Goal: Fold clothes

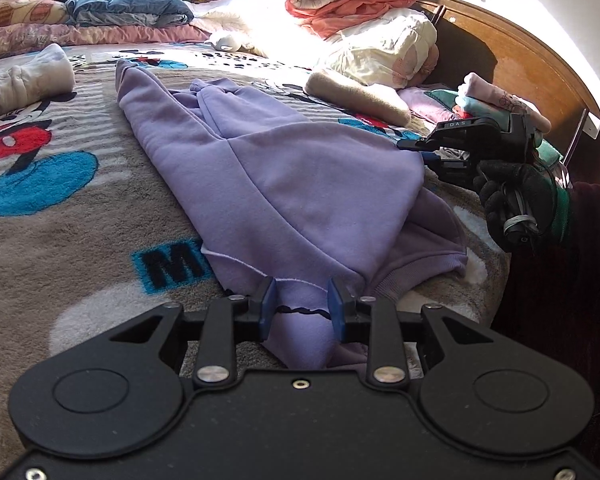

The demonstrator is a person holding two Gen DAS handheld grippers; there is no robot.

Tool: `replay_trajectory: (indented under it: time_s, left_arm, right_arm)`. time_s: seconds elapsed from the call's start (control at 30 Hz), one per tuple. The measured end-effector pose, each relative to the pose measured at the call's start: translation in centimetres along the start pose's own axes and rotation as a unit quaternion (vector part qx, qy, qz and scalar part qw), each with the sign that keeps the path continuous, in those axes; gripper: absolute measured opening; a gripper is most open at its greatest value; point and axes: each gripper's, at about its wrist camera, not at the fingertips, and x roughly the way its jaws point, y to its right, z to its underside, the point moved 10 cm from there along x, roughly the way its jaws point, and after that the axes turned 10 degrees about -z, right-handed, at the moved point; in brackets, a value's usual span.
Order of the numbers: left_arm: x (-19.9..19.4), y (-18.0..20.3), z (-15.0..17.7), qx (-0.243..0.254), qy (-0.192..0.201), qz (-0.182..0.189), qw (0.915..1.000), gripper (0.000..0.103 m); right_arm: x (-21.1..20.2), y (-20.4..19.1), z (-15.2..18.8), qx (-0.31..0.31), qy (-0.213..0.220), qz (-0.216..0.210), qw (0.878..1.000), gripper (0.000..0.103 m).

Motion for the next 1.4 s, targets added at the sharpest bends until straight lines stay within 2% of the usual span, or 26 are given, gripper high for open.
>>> replay_trajectory:
  time_s: [0.1,0.17,0.27,0.33,0.43,0.5,0.57,0.67,0.7,0.8,0.87,1.0,1.07,1.2,1.3,1.4]
  left_arm:
    - [-0.5,0.1,-0.5,0.015,-0.006,0.008,0.9998,0.028]
    - [-1.4,0.0,-1.3,0.025,0.009,0.014,0.9996,0.028]
    - [-2.9,-1.8,-4.1,-0.023,0.059,0.016,0.9979,0.028]
    - [-3.5,-3.6,-6.3,-0.069,0.097,0.009,0.9928,0.028]
    - [-2.9,-6.8,-9.3,-0.141,0.124,-0.027,0.9819,0.028]
    - [-1.3,-9.2,-10.7,-0.178,0.112,-0.067,0.9752,0.028]
    - [1.0,-11.1,-11.9,-0.19,0.086,-0.105,0.9724,0.028]
    - [4.8,-13.1,-14.0,-0.16,0.041,-0.158,0.9735,0.028]
    - [5.8,-13.7,-14.6,-0.155,0.035,-0.164,0.9736,0.028]
    - [9.3,-14.7,-16.1,-0.134,0.01,-0.175,0.9753,0.028]
    - [11.1,-14.6,-16.7,-0.115,0.002,-0.169,0.9788,0.028]
    - [14.6,-13.0,-17.4,-0.08,-0.014,-0.158,0.9842,0.028]
    - [16.6,-12.3,-16.7,-0.054,-0.035,-0.17,0.9833,0.028]
    - [17.6,-11.7,-16.7,-0.032,-0.032,-0.186,0.9816,0.028]
    - [16.7,-11.2,-17.4,-0.021,-0.026,-0.163,0.986,0.028]
    - [15.1,-11.8,-19.0,-0.034,0.002,-0.155,0.9873,0.028]
  right_arm:
    - [0.2,1.1,0.9,0.013,-0.01,-0.001,1.0,0.015]
    - [0.1,1.3,1.2,0.013,-0.013,-0.009,1.0,0.015]
    - [-0.2,1.0,1.1,0.008,-0.016,-0.027,0.999,0.015]
    - [-0.5,0.7,0.9,0.01,-0.012,-0.043,0.999,0.015]
    - [-0.9,0.4,0.7,0.016,-0.008,-0.064,0.998,0.015]
    - [-1.0,0.5,0.7,0.021,-0.006,-0.072,0.997,0.015]
    - [-1.3,0.6,0.7,0.031,0.0,-0.083,0.996,0.015]
    - [-1.6,0.8,0.8,0.043,0.005,-0.095,0.995,0.015]
    - [-1.7,0.8,0.9,0.046,0.006,-0.096,0.994,0.015]
    - [-1.9,1.1,0.9,0.057,0.008,-0.1,0.993,0.015]
    - [-2.0,1.3,1.0,0.064,0.009,-0.103,0.993,0.015]
    - [-2.2,1.7,1.1,0.076,0.011,-0.107,0.991,0.015]
    - [-2.0,1.9,1.1,0.077,0.009,-0.108,0.991,0.015]
    - [-1.7,2.1,1.2,0.08,0.007,-0.11,0.991,0.015]
    - [-1.7,2.2,1.2,0.082,0.008,-0.112,0.99,0.015]
    - [-1.7,2.2,1.2,0.083,0.009,-0.111,0.99,0.015]
